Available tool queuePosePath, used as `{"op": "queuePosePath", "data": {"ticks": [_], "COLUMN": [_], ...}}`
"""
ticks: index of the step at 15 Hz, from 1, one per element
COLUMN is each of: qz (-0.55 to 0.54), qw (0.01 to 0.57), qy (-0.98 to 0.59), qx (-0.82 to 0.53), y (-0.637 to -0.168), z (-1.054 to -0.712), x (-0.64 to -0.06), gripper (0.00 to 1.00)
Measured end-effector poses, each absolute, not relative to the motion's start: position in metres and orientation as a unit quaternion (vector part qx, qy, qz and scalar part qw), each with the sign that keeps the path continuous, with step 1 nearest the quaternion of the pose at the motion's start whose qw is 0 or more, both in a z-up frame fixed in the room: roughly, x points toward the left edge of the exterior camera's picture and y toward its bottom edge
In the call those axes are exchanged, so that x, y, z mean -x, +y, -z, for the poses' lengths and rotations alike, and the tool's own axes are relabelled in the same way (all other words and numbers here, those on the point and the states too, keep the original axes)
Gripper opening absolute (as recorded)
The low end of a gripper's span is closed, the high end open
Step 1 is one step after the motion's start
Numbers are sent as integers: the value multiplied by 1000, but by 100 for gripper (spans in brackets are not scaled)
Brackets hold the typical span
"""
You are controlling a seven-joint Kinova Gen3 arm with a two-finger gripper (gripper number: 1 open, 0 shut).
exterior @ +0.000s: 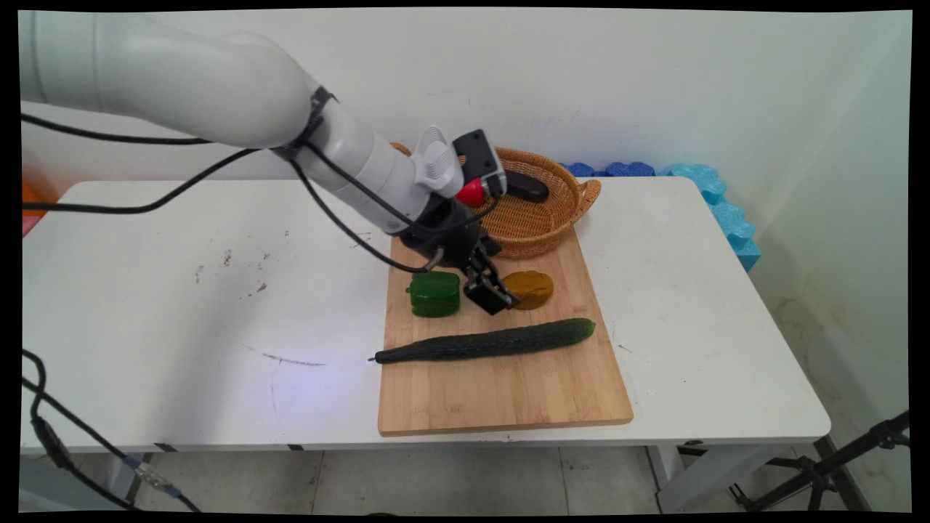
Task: Pick up the cucumber from the cutting board
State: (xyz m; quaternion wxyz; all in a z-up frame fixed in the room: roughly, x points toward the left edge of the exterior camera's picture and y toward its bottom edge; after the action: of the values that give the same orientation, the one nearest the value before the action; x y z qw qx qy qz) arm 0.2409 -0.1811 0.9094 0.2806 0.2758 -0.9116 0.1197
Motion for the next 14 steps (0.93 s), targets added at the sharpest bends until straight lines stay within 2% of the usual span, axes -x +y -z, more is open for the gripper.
{"op": "queuePosePath", "data": {"ticks": [5, 14], "qz": [-109, -101], "qw": [281, 279], "qy": [-911, -919], "qx": [-282, -259], "y": [-163, -159], "z": [-902, -856], "x": [-252, -250], "gripper": [100, 100]}}
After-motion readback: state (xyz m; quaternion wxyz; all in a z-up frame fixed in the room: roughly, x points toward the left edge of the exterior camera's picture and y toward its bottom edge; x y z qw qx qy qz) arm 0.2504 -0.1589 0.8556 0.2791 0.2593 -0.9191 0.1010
